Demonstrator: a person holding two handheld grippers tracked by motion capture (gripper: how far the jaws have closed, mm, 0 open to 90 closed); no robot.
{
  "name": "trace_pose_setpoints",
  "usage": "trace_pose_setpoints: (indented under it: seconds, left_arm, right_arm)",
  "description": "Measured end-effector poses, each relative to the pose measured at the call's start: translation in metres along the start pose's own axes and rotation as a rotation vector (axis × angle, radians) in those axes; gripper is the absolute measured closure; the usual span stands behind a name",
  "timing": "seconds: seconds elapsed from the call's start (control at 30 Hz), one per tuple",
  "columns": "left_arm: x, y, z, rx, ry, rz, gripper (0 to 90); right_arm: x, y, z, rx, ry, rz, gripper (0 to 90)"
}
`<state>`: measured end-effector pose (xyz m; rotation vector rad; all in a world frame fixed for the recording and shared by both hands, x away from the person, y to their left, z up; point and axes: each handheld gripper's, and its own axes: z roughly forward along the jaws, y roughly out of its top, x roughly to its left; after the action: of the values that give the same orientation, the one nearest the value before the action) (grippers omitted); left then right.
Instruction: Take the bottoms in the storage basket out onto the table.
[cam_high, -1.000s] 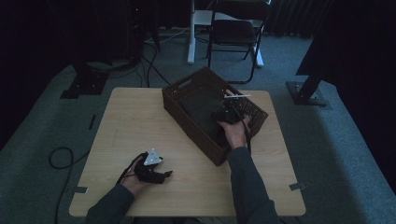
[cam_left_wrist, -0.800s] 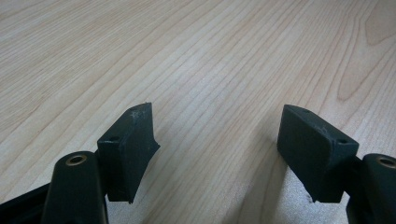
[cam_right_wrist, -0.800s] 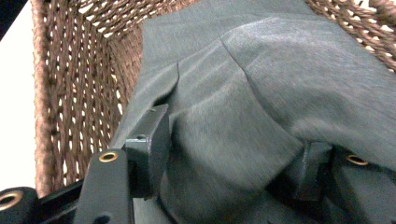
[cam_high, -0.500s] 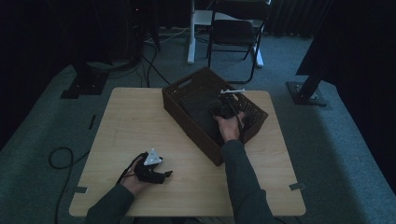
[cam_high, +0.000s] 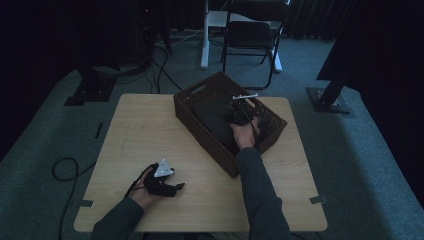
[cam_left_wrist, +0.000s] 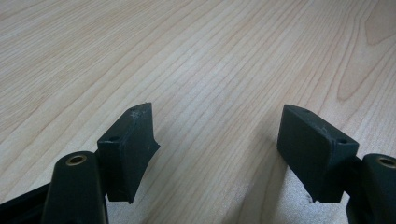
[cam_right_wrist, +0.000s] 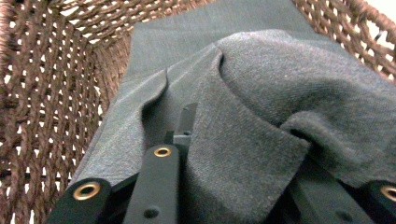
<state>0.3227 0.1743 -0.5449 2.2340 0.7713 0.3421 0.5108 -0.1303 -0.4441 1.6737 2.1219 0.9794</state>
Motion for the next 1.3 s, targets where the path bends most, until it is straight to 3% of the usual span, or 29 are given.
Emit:
trace_pose_setpoints:
  seconds: [0.17,0.53,0.87,1.07,1.3]
  left_arm:
    - [0.000,0.000,0.000,0.000,0.000,0.000,27.9]
    - [0.000,0.000,0.000,0.001,-0.001,0.000,27.9]
    - [0.000,0.000,0.000,0.000,-0.001,-0.001,27.9]
    - [0.000,0.000,0.000,0.000,0.000,-0.001,27.9]
    - [0.000,0.000,0.000,-0.001,0.000,-0.001,27.9]
  right_arm:
    - [0.006,-0.001,-0.005,-0.056,-0.017,-0.058,72.1]
    - [0.006,0.002,-0.024,-0.161,-0.034,-0.118,72.4]
    - [0.006,0.007,-0.037,-0.217,-0.062,-0.163,72.4]
    - [0.016,0.010,-0.045,-0.246,-0.114,-0.236,72.4]
    - [0.018,0.019,-0.057,-0.279,-0.118,-0.245,72.4]
